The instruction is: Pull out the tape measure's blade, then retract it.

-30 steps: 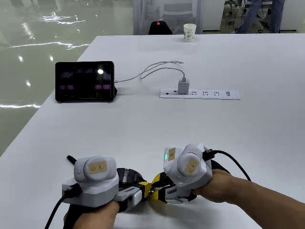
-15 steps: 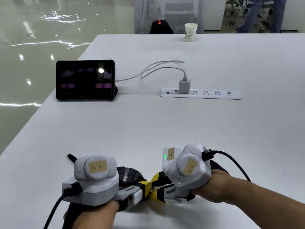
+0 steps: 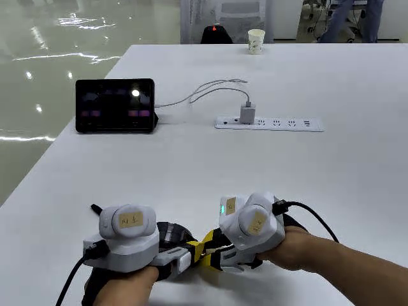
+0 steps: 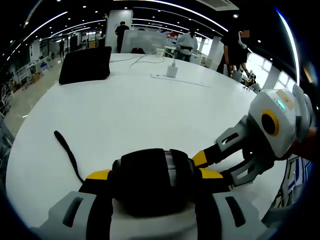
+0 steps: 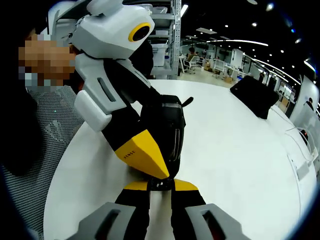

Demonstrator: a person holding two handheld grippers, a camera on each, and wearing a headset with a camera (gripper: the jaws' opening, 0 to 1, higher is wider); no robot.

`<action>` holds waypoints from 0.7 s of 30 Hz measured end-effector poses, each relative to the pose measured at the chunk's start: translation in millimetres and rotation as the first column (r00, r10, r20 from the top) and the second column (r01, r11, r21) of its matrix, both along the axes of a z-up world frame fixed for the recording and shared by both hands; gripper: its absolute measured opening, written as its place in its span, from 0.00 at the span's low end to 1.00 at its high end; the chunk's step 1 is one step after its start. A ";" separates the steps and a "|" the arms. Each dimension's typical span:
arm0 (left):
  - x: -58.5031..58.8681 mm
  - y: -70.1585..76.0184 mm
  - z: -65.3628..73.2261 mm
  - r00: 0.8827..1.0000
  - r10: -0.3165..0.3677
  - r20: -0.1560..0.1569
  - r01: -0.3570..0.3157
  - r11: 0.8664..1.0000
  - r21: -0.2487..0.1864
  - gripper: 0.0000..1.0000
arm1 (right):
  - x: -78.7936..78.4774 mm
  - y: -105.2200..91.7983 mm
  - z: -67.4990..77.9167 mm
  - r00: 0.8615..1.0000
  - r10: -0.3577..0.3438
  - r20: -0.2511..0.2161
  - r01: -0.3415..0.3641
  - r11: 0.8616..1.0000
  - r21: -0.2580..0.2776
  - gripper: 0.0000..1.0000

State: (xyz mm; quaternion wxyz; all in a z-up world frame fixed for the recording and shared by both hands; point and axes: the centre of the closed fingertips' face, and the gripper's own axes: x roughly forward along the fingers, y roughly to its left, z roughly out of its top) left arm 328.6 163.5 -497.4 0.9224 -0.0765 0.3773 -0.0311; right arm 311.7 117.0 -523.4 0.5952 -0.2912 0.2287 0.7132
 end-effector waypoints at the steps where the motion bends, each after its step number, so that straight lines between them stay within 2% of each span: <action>1: 0.0 0.0 0.0 1.000 0.001 0.000 -0.001 1.000 -0.003 0.62 | 0.0 0.3 0.4 1.000 -0.001 -0.002 0.001 1.000 0.002 0.12; 10: -0.3 0.3 -0.1 1.000 0.004 -0.008 -0.004 1.000 -0.006 0.63 | 0.1 0.9 0.3 1.000 -0.003 -0.005 0.003 1.000 0.000 0.13; 21: -0.2 0.5 -0.2 1.000 0.003 -0.015 -0.003 1.000 -0.016 0.63 | 1.5 1.3 1.5 1.000 0.001 0.016 -0.001 1.000 -0.001 0.14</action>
